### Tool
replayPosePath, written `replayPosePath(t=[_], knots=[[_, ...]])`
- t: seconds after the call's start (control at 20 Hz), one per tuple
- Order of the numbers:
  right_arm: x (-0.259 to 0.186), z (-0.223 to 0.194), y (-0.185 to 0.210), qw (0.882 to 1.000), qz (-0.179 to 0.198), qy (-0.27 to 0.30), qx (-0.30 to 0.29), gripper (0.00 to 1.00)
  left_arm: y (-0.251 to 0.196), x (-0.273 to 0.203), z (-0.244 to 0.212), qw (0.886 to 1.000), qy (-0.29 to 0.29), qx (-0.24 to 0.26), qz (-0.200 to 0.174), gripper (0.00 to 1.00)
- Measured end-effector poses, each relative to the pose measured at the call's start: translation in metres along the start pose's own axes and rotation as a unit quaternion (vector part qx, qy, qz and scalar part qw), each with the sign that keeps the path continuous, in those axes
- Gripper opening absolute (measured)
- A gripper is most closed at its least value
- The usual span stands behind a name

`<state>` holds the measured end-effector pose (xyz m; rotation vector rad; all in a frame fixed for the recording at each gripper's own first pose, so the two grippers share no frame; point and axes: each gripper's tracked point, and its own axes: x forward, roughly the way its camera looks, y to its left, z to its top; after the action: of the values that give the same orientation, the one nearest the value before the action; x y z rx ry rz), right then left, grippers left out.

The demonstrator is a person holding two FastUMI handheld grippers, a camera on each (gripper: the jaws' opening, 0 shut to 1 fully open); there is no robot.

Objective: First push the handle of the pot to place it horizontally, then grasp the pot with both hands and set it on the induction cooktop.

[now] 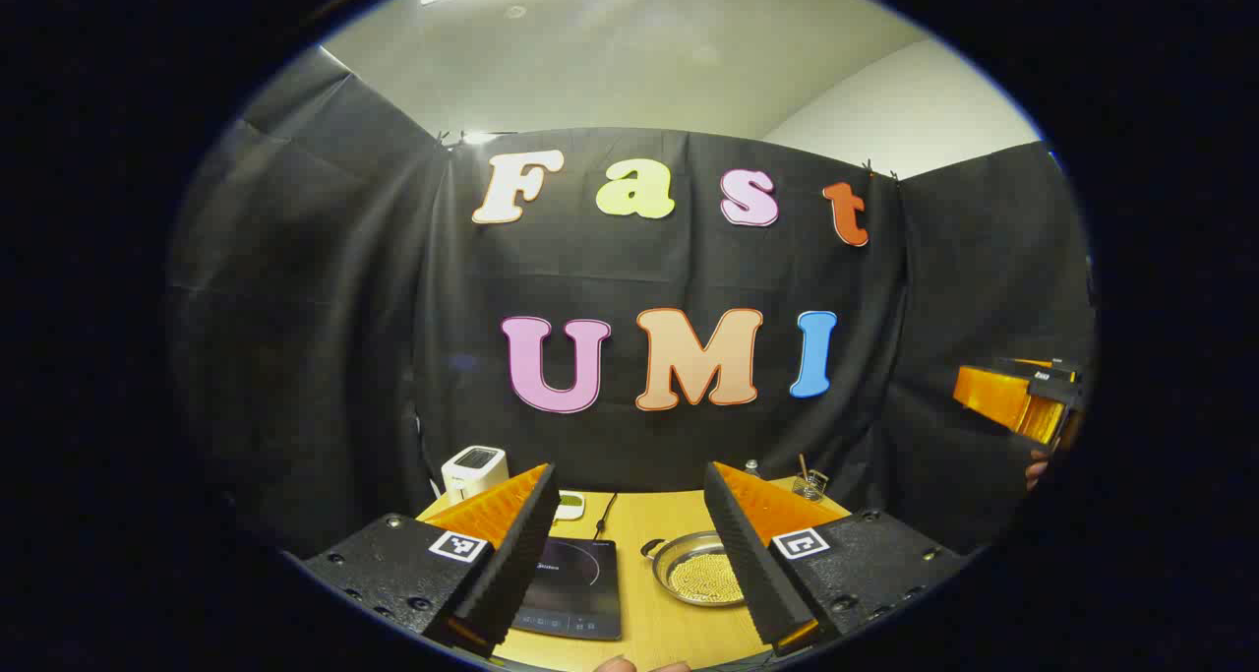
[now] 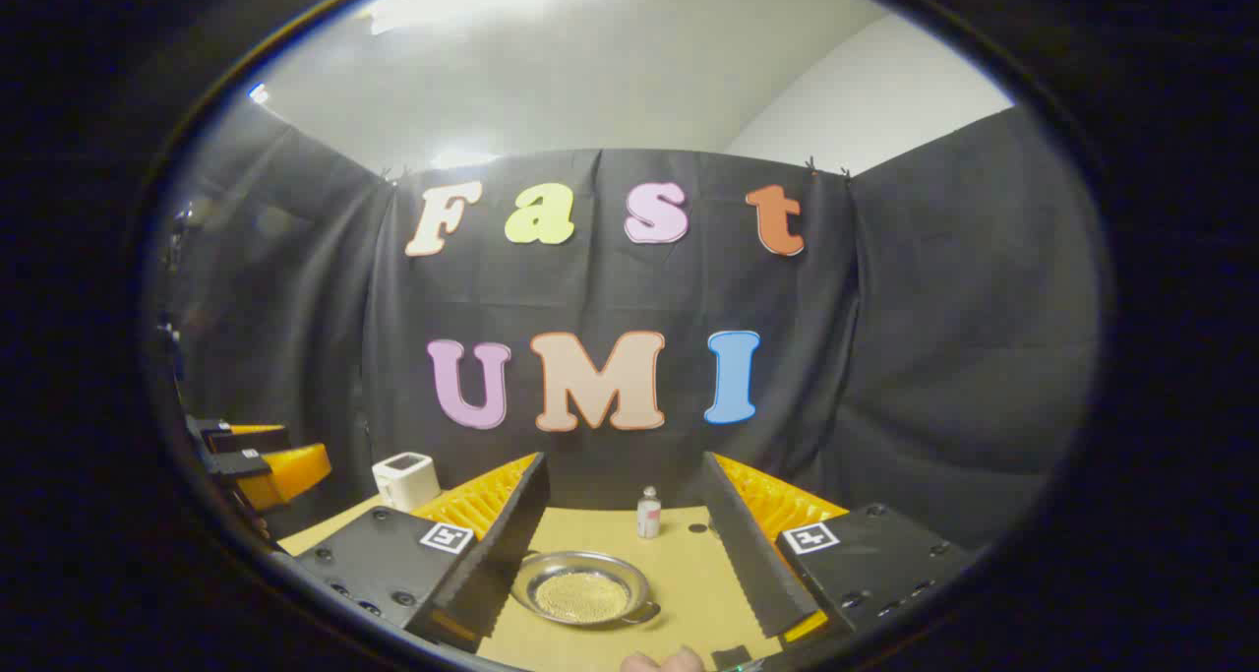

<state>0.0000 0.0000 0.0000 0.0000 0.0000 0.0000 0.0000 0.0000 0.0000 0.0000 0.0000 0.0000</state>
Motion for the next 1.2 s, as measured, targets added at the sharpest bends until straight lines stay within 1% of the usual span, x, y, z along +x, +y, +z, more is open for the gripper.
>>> replayPosePath(t=[0.15, 0.25, 0.35, 0.45, 0.5, 0.6, 0.7, 0.9, 1.0, 1.05, 1.15, 1.2], knots=[[0.003, 0.000, 0.017, 1.000, -0.008, 0.007, -0.001, 0.97, 0.009, 0.005, 0.000, 1.000, 0.005, 0.000, -0.012, 0.89], [0.009, -0.002, 0.039, 1.000, 0.000, 0.009, -0.002, 0.99, 0.017, 0.011, 0.005, 1.000, -0.022, -0.006, -0.020, 0.90], [0.015, -0.006, 0.054, 1.000, 0.001, 0.015, -0.002, 0.98, 0.031, 0.013, 0.002, 1.000, -0.017, -0.001, -0.017, 0.89], [0.019, -0.007, 0.074, 1.000, 0.005, 0.019, 0.013, 0.98, 0.040, 0.014, -0.004, 1.000, -0.013, -0.007, -0.021, 0.89], [0.020, -0.013, 0.080, 1.000, 0.005, 0.024, 0.012, 0.99, 0.045, 0.015, -0.005, 1.000, -0.013, -0.006, -0.022, 0.89], [0.022, -0.023, 0.090, 0.999, 0.002, 0.036, 0.005, 0.98, 0.058, 0.016, -0.010, 1.000, -0.007, 0.001, -0.018, 0.89], [0.021, -0.029, 0.100, 0.999, 0.004, 0.046, 0.012, 0.98, 0.067, 0.015, -0.012, 1.000, -0.005, -0.003, -0.016, 0.89], [0.018, -0.034, 0.100, 0.999, -0.003, 0.050, 0.017, 0.99, 0.076, 0.018, -0.020, 1.000, 0.001, 0.003, -0.017, 0.90], [0.022, -0.037, 0.098, 0.998, -0.003, 0.058, 0.023, 0.98, 0.083, 0.018, -0.015, 1.000, -0.005, 0.011, -0.004, 0.89], [0.023, -0.038, 0.096, 0.998, -0.005, 0.064, 0.025, 0.98, 0.084, 0.017, -0.016, 1.000, 0.001, 0.013, 0.001, 0.89], [0.023, -0.029, 0.087, 0.998, -0.012, 0.051, 0.026, 0.99, 0.073, 0.017, -0.016, 1.000, -0.004, 0.007, -0.012, 0.89], [0.023, -0.030, 0.087, 0.998, -0.010, 0.052, 0.026, 0.98, 0.070, 0.021, -0.019, 1.000, 0.001, 0.013, -0.017, 0.89]])
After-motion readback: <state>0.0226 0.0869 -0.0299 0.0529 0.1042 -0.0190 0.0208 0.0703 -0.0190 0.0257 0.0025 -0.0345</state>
